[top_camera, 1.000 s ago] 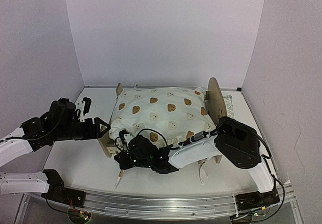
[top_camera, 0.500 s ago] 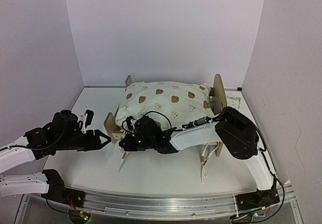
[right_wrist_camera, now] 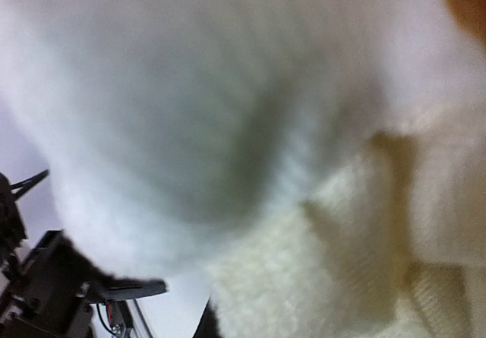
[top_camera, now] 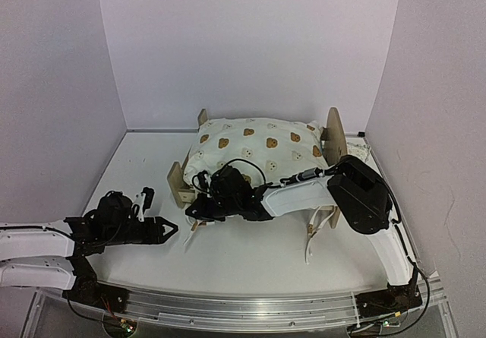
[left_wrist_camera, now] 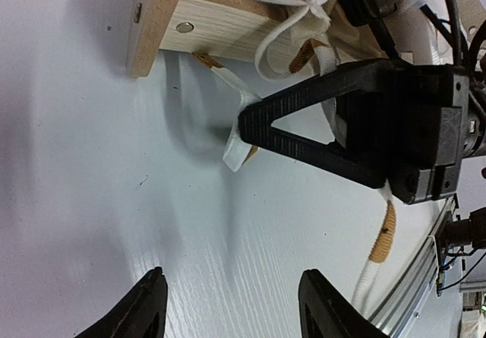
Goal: Set up the pet bed
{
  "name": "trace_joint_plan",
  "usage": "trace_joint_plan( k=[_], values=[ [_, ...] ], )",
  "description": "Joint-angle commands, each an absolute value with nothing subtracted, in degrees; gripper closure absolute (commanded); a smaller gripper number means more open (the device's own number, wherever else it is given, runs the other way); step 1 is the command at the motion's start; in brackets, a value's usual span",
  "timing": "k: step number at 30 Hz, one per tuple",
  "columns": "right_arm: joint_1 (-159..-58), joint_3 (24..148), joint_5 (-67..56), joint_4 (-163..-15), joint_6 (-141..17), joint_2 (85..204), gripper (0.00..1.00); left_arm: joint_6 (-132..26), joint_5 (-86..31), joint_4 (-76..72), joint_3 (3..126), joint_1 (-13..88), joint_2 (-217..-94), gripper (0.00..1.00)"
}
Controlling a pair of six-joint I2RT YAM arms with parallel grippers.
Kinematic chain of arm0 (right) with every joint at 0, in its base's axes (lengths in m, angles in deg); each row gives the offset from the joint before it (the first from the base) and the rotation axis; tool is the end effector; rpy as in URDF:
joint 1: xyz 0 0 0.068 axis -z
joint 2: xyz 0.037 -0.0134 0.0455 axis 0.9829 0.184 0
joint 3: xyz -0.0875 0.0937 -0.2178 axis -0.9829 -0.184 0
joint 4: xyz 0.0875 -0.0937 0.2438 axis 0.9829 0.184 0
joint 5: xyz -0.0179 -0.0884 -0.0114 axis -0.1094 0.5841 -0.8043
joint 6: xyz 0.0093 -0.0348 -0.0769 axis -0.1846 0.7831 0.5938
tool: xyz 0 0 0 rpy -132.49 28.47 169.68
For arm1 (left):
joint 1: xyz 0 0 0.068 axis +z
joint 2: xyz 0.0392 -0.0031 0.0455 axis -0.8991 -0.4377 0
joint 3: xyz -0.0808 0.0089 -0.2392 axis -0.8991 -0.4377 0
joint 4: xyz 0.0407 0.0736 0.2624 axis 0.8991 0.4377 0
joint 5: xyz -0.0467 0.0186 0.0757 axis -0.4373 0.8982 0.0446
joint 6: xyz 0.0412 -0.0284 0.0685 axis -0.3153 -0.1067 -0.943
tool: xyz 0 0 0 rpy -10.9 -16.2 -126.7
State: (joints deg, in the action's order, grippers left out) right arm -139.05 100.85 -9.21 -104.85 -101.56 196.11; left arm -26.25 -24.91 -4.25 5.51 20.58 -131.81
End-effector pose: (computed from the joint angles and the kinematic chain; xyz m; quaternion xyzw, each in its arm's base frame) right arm 0.2645 0.4808 0.0961 -0.1499 0.8361 0.4666 0.2464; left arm 0.1639 -0.1653 0.1048 0.0619 0.8825 -0.3370 0.3222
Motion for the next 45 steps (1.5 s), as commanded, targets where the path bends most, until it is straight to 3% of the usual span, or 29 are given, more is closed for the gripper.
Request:
trace_joint_plan(
  k=[1, 7, 17, 26, 28, 31, 38, 40, 42, 45],
  values=[
    [-140.03, 102.06, -15.16, -105.6, -104.28, 192.13, 1.0, -29.9, -27.32, -25.22, 3.82, 20.45, -137.74, 0.39],
    [-140.32, 101.98, -15.83, -105.66, -105.68, 191.75, 1.0, -33.49, -30.23, -36.61, 4.42, 20.39, -147.49, 0.36],
    [-140.39, 101.45, -16.89, -105.65, -106.79, 189.79, 1.0, -38.29, -27.59, -39.38, 5.3, 20.41, -156.14, 0.41],
    [-140.39, 101.19, -17.61, -105.33, -107.28, 189.12, 1.0, -40.01, -28.6, -51.92, 6.11, 20.45, -166.91, 0.5],
    [-140.39, 100.93, -17.43, -105.15, -107.2, 189.01, 1.0, -39.72, -28.69, -53.58, 6.33, 20.44, -168.38, 0.55],
    [-140.4, 100.6, -17.37, -104.99, -107.19, 188.91, 1.0, -39.55, -28.58, -54.95, 6.51, 20.45, -169.67, 0.72],
    [-140.42, 99.79, -17.46, -104.9, -107.3, 188.96, 1.0, -38.29, -28.46, -58.91, 4.02, 20.49, -169.14, 0.97],
    [-140.39, 99.83, -17.56, -104.87, -107.0, 188.98, 1.0, -37.65, -28.23, -56.46, 4.26, 20.46, -168.28, 1.0],
    [-140.37, 99.83, -17.7, -104.57, -106.36, 188.91, 0.94, -36.15, -28.81, -53.08, 4.46, 20.45, -166.82, 1.0],
    [-140.36, 99.49, -17.71, -103.09, -104.9, 188.05, 0.57, -33.14, -30.48, -47.92, 3.25, 20.35, -162.43, 1.0]
  ],
)
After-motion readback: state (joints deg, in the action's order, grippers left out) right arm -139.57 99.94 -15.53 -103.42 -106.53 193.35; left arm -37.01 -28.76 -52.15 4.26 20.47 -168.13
